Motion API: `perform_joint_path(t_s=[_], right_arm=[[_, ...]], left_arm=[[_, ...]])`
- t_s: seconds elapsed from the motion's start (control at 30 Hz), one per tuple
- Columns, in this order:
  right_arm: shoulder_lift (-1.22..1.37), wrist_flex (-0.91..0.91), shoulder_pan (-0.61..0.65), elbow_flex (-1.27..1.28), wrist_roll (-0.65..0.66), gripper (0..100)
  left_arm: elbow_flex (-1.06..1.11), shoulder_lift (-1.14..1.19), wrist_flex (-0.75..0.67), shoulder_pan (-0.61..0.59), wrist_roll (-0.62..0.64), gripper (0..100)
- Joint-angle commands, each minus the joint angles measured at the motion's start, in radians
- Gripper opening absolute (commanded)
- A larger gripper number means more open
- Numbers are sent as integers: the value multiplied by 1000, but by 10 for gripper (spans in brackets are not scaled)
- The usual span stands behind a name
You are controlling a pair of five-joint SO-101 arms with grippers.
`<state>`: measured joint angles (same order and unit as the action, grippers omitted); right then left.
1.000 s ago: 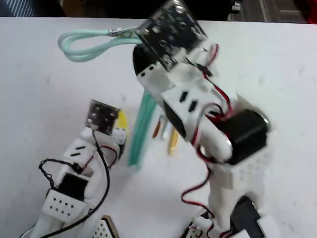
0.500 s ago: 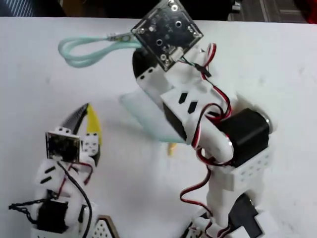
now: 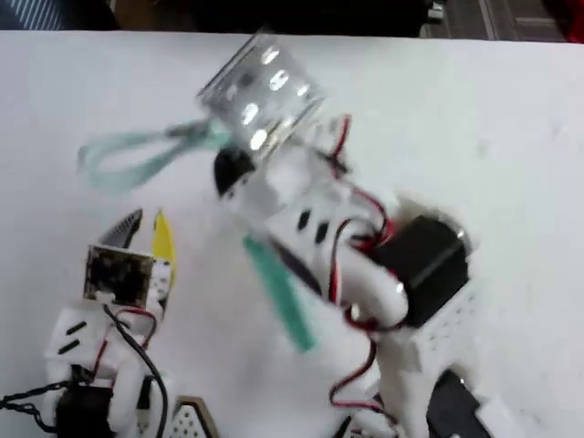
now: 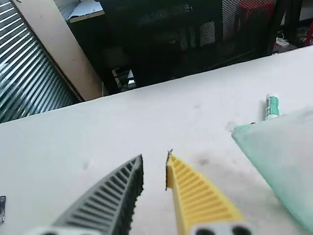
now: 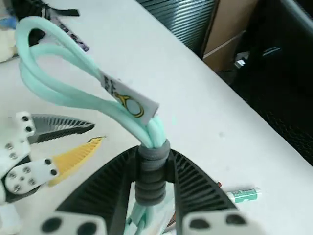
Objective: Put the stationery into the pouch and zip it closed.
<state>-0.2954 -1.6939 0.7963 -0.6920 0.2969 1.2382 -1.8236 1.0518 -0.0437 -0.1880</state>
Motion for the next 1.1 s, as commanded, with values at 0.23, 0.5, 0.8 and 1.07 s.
perform_joint_path(t_s=[0.23,0.5,0.8,1.07], right_arm=[[-380,-12,56,331,71,17],[-395,151,-214,345,46,19],[-397,239,-278,262,282,17],[-404,271,-282,193,411,17]], left_arm=[[-43,12,133,-8,-181,113],[-43,12,152,-10,-123,113],[-43,12,152,-10,-101,113],[8,12,146,-4,-98,113]])
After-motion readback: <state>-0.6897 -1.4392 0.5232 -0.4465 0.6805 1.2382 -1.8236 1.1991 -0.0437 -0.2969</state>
